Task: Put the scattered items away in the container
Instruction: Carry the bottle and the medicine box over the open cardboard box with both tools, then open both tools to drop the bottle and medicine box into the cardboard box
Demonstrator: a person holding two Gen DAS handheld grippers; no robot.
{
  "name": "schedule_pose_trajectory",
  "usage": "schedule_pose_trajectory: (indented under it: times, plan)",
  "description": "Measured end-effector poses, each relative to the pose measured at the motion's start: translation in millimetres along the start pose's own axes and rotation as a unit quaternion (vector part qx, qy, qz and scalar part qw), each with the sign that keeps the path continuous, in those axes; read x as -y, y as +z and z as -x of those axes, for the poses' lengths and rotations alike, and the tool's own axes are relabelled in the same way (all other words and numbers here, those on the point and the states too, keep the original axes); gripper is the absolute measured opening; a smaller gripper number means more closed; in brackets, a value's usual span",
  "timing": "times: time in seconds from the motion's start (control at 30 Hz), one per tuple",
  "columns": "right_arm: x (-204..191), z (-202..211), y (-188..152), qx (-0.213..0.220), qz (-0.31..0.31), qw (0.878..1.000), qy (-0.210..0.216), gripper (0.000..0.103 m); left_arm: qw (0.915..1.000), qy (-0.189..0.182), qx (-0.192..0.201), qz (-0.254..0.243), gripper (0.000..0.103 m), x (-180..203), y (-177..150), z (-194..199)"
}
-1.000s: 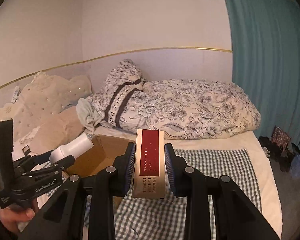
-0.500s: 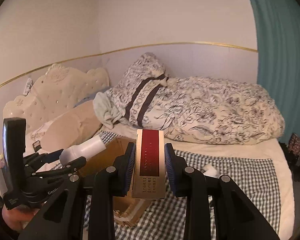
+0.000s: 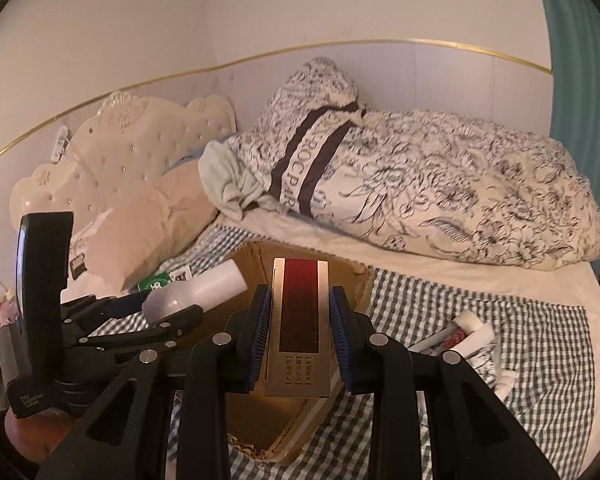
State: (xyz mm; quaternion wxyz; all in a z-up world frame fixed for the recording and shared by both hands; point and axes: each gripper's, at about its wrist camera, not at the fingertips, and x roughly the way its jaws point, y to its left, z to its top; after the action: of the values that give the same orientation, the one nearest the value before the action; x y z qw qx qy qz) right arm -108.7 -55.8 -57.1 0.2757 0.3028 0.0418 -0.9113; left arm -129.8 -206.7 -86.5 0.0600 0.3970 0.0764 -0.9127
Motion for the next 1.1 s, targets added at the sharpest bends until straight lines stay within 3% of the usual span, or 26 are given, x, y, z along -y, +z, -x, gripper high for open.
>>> schedule_pose_trajectory:
  times: [0.27,0.6,0.9,1.1]
  plan:
    - [0.4,-55.3,-9.8,-0.050,0.003,0.999,0.003,0.029,0.9993,0.006,-0.037,0.004,0.063,-7.0,-0.4,-40.7]
    - [0.7,-94.5,-23.8,-0.089,0.004,0.996,0.002,0.029,0.9980,0.005,-0.064,0.003,0.063,-10.5,-3.3,-71.0]
    - [2.9,-98.7,-29.1,-0.097,-0.001,0.995,-0.003,0.031,0.9987,0.014,-0.048,-0.012,0.072,-3.5,0.4,-60.3]
    - [4.6,-74.8,-22.8,-0.073,-0.003,0.997,-0.012,0.044,0.9992,0.017,-0.035,-0.008,0.072,-1.4,2.1,-42.3]
